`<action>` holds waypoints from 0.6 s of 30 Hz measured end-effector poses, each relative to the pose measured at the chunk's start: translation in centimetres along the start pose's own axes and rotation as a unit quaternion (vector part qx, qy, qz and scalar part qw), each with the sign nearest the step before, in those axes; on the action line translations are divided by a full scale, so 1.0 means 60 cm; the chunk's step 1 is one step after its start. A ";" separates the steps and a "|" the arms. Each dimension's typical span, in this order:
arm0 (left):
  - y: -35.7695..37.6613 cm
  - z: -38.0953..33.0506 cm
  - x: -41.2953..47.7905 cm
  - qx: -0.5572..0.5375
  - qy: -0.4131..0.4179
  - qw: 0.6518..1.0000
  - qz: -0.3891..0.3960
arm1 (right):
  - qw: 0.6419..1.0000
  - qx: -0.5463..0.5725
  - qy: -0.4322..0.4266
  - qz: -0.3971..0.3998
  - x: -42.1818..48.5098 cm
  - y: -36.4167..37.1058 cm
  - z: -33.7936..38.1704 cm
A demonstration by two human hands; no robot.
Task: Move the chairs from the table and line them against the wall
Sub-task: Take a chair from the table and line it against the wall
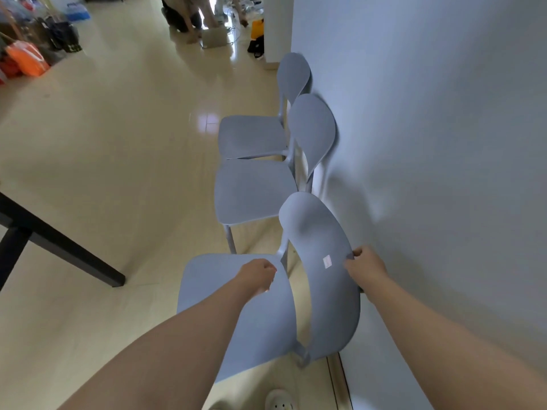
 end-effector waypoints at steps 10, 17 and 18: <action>0.035 -0.004 -0.009 0.019 -0.006 1.000 0.011 | 0.985 0.130 0.078 -0.077 -0.007 0.021 -0.051; 0.054 -0.005 -0.020 0.019 -0.014 1.000 0.008 | 0.954 0.230 0.110 -0.160 -0.003 -0.024 -0.095; 0.056 -0.008 -0.021 0.022 -0.013 1.000 0.007 | 0.952 0.228 0.114 -0.168 -0.005 -0.033 -0.103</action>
Point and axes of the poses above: each hand's wrist, its own x-axis towards the middle knuckle, its own y-axis out of the palm, z = x × y, the point moved 7 cm from there along x, towards the middle knuckle, and after that the axes turned 1 degree about -y, right-handed, at the moved point
